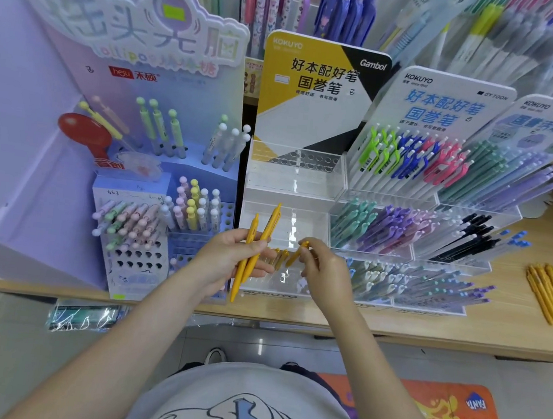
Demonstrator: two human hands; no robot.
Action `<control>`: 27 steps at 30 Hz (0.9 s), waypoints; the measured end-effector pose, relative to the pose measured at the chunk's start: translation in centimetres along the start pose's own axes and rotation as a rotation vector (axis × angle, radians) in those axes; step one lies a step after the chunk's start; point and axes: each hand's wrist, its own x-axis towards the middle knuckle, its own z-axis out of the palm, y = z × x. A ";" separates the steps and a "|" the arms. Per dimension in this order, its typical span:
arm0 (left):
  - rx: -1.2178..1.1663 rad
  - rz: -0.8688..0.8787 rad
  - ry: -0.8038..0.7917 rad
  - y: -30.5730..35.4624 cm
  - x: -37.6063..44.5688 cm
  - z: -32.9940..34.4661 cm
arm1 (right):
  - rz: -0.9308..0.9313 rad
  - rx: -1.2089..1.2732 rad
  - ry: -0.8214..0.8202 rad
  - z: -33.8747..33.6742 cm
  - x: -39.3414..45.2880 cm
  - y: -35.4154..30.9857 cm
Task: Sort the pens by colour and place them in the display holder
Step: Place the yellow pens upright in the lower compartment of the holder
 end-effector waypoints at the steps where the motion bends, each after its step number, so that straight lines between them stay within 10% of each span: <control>1: -0.004 0.001 0.008 -0.1 0.0 0.0 | 0.007 -0.007 -0.009 0.1 -0.1 0.1; 13: 0.015 -0.010 0.090 -0.6 0.2 0.2 | 0.127 0.037 -0.027 -0.4 0.4 -1.0; 19: 0.185 -0.017 -0.033 -0.2 0.3 1.7 | 0.279 0.627 -0.031 -3.5 0.1 -4.5; 27: 0.349 0.013 0.048 -0.4 1.7 2.1 | 0.240 0.522 0.171 -6.2 -0.7 -2.5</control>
